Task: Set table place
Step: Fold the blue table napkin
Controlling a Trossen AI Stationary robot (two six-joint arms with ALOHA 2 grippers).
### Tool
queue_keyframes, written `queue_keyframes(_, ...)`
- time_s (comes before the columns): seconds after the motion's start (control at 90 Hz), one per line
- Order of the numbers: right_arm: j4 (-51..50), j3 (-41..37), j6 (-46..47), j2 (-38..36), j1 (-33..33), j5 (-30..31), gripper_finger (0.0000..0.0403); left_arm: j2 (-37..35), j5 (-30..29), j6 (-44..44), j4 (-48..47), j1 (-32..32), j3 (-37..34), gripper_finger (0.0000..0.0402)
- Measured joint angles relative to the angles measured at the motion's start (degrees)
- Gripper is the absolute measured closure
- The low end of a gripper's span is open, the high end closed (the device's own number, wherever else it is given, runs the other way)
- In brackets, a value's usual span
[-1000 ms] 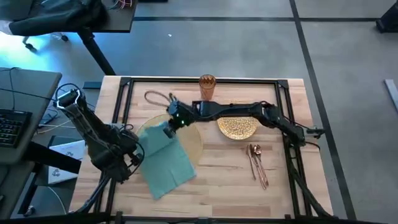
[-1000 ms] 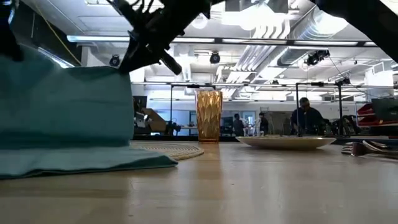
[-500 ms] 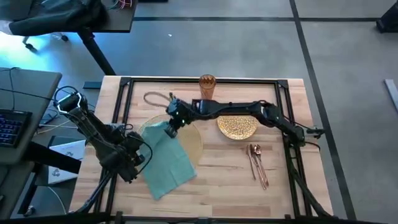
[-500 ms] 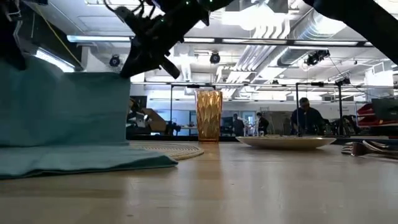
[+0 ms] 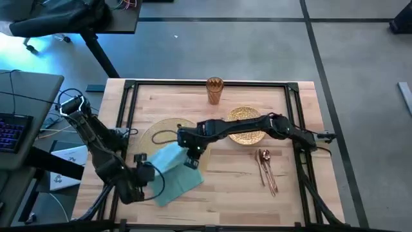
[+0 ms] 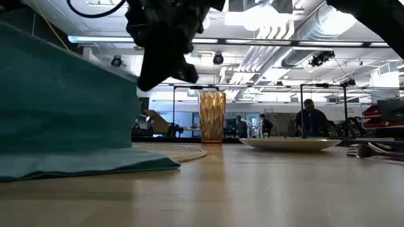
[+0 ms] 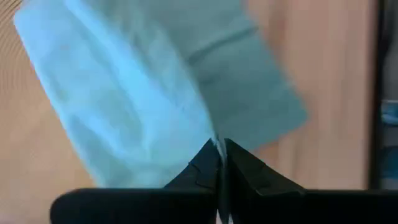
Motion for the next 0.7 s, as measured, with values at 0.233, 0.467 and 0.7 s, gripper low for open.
queue_keyframes(0.233,-1.1,0.0,-0.1,0.0,2.5,2.6,0.0403,0.0,-2.7,-0.7,-1.5,0.5,-1.1,0.0401)
queue_keyframes(0.467,0.9,0.0,1.2,0.0,3.0,9.7,0.0403,0.0,-3.8,-5.2,5.9,0.8,-4.7,0.0401)
queue_keyframes(0.7,12.7,1.0,6.6,0.1,-0.5,19.0,0.0403,-0.3,-15.6,-18.4,-10.0,2.1,-1.8,0.0401)
